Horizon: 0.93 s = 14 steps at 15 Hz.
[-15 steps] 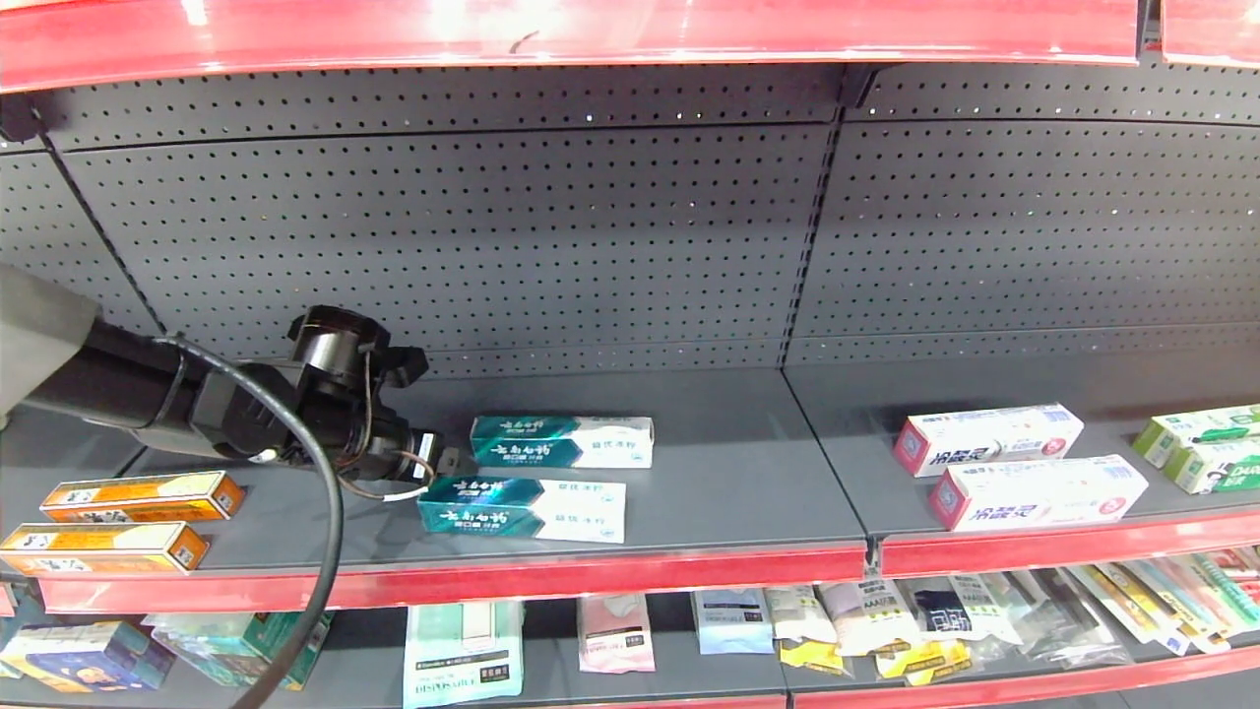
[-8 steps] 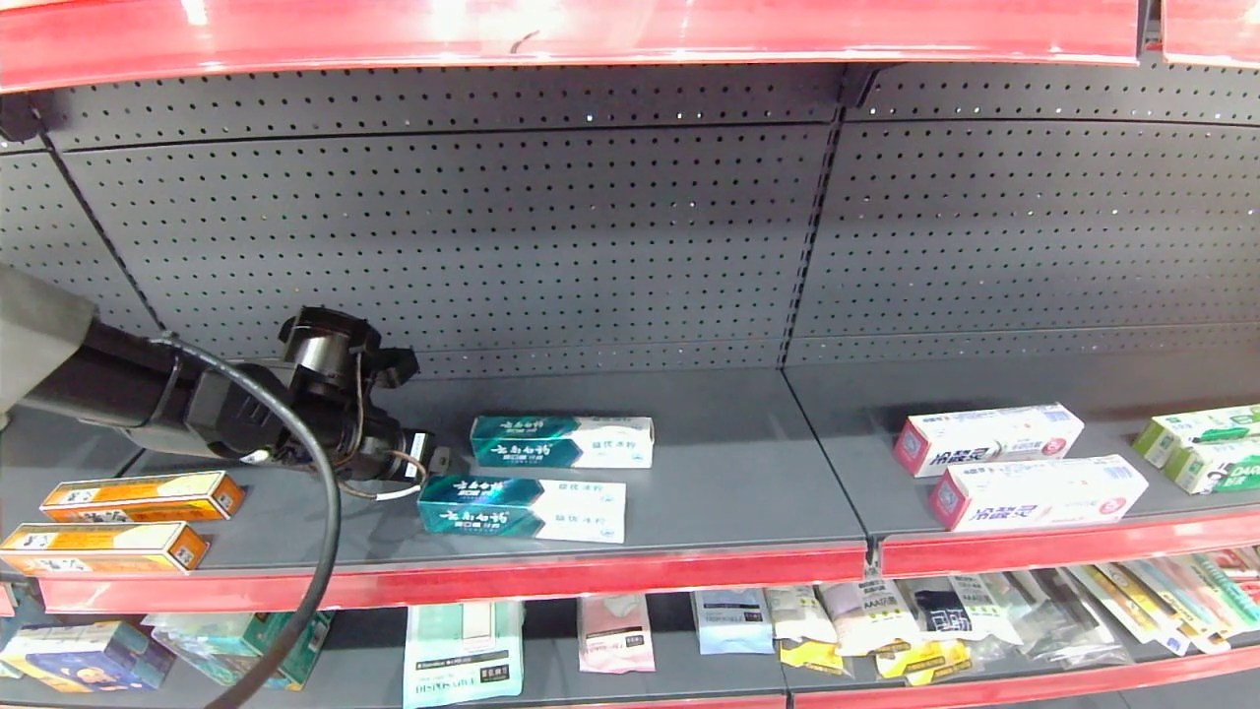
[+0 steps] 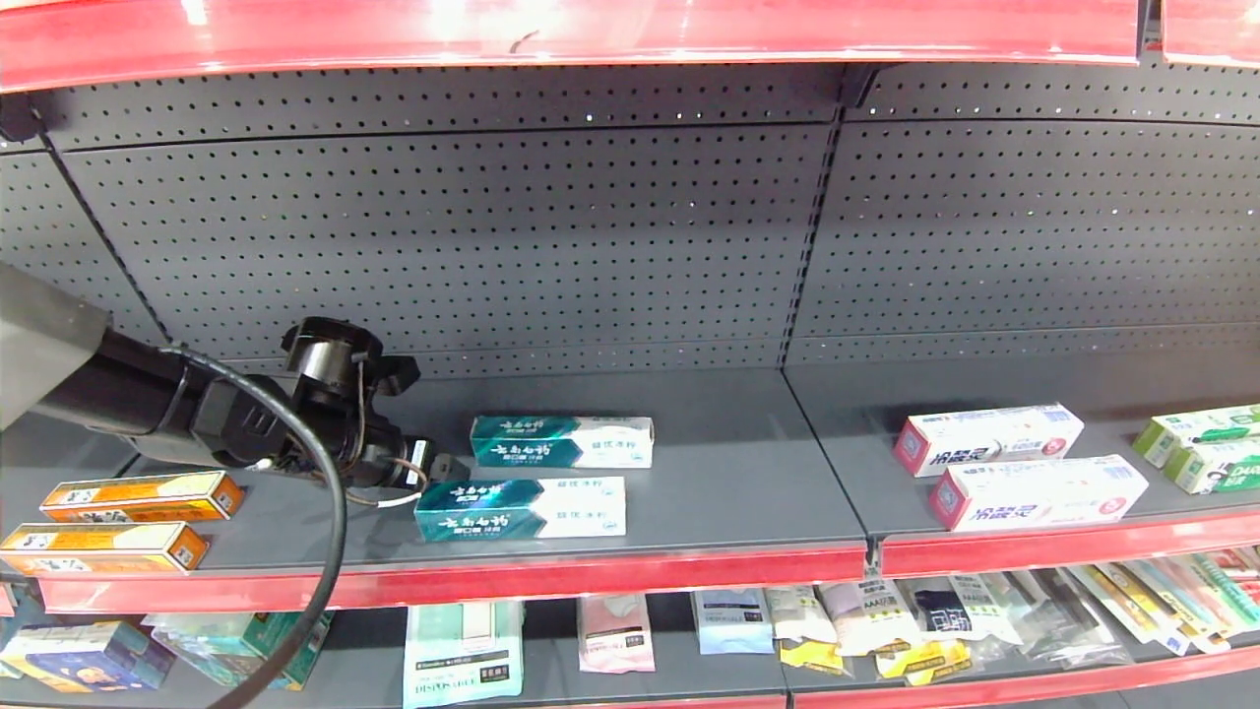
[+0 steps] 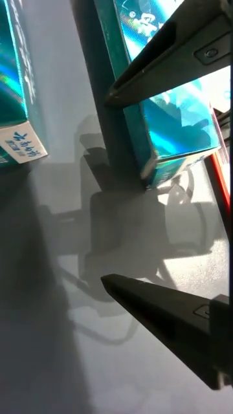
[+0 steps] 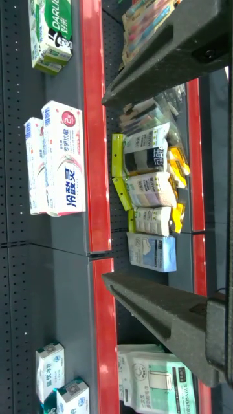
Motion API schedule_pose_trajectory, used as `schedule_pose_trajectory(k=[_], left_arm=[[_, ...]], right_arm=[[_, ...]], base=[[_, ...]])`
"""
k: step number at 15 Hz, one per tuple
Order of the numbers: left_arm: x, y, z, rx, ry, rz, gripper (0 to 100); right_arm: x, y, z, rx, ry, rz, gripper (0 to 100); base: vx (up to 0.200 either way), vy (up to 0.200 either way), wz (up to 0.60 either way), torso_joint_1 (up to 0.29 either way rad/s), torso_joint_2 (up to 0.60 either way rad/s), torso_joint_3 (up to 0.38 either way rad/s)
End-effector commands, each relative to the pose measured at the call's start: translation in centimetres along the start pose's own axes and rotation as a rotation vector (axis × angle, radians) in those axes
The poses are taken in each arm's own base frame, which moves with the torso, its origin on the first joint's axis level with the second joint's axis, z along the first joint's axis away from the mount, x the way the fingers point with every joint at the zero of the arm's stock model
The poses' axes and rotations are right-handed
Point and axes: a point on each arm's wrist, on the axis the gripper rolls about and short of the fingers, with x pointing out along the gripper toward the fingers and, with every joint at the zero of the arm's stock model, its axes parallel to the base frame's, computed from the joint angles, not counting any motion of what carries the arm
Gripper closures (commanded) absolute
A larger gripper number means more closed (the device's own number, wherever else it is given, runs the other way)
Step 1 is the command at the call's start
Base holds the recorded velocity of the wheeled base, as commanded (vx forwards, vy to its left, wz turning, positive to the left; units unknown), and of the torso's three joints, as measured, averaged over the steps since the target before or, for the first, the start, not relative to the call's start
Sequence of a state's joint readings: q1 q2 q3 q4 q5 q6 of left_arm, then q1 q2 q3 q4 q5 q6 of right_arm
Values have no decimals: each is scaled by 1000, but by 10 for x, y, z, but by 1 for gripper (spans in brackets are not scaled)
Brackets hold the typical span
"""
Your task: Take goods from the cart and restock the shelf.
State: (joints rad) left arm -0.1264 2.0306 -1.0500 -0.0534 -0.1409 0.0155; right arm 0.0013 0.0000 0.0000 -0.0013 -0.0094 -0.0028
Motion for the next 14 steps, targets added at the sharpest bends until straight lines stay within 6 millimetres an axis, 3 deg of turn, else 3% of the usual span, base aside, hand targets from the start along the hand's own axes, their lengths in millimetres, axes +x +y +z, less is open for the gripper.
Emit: schedule_pose_trajectory(k=[1, 5, 10, 12, 14], left_arm=[[-1, 0, 1, 1, -4, -1, 0], [-4, 0, 2, 0, -13, 1, 0], [-53, 15, 15, -1, -146, 47, 0], [-75, 33, 2, 37, -155, 102, 0], [-82, 44, -19, 60, -108, 132, 0]], right_arm=[[0, 0, 0, 0, 1, 0, 0], [0, 0, 0, 0, 1, 0, 0], [0, 0, 0, 0, 1, 0, 0], [0, 0, 0, 0, 1, 0, 0], [0, 0, 0, 0, 1, 0, 0]], base=[[0, 0, 0, 0, 0, 0], [0, 0, 0, 0, 0, 0], [0, 0, 0, 0, 0, 0], [0, 0, 0, 0, 0, 0], [0, 0, 0, 0, 0, 0]])
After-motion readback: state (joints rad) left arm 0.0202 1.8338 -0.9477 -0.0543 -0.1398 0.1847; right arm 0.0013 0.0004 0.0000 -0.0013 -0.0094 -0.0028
